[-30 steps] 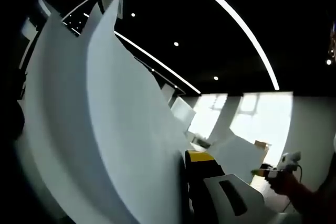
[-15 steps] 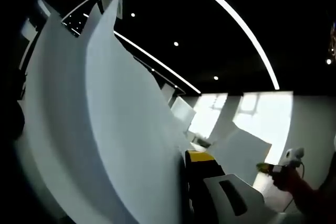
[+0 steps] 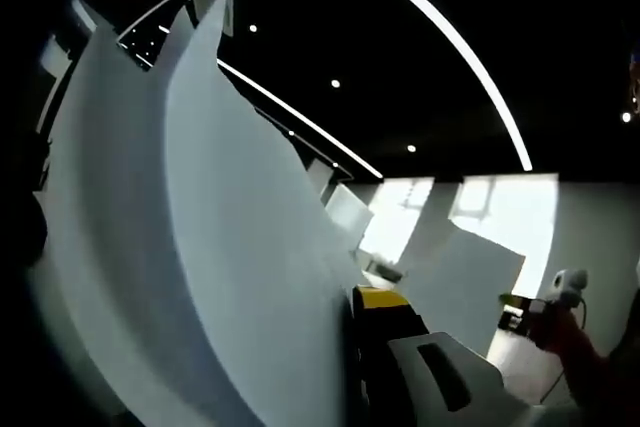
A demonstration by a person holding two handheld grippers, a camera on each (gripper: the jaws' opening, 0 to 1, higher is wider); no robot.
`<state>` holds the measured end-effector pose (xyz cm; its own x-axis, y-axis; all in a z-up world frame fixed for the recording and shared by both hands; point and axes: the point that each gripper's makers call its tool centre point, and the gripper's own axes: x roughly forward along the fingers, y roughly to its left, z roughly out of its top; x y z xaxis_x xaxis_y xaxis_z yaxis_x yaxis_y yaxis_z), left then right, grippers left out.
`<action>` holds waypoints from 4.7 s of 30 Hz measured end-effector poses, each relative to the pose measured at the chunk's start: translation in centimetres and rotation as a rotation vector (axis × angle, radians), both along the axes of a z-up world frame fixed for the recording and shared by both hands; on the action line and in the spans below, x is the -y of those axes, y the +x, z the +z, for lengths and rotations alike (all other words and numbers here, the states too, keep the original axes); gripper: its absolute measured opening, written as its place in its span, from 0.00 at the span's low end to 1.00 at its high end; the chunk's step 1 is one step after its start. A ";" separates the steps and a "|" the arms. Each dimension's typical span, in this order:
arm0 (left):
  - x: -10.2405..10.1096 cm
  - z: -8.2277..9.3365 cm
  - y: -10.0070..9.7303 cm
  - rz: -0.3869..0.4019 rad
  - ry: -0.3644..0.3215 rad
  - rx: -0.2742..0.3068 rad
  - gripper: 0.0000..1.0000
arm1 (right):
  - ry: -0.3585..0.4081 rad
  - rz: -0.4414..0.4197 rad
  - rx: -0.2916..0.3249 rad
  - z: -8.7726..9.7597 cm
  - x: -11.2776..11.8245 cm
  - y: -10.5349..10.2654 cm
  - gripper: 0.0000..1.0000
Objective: Organize the stack of printing papers by aligning and flattening the scattered papers on the table
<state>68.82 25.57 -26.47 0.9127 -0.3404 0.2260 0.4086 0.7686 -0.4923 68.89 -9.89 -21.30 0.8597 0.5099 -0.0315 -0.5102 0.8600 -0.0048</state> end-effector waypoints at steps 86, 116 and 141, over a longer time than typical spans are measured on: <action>0.2 0.0 0.0 -0.008 -0.003 -0.001 0.12 | 0.084 0.440 0.073 13.9 -6.5 -2.7 0.00; 0.3 0.0 -0.1 -0.010 -0.006 0.001 0.12 | -0.075 0.580 -0.167 6.0 -8.9 -2.4 0.00; 0.0 -0.1 0.0 -0.005 0.000 -0.003 0.12 | -0.193 0.513 -0.211 1.4 -8.7 -0.7 0.00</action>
<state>68.79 25.62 -26.60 0.9118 -0.3445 0.2233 0.4105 0.7665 -0.4939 68.18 -1.18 -19.93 0.4691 0.8273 -0.3090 -0.8681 0.4962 0.0105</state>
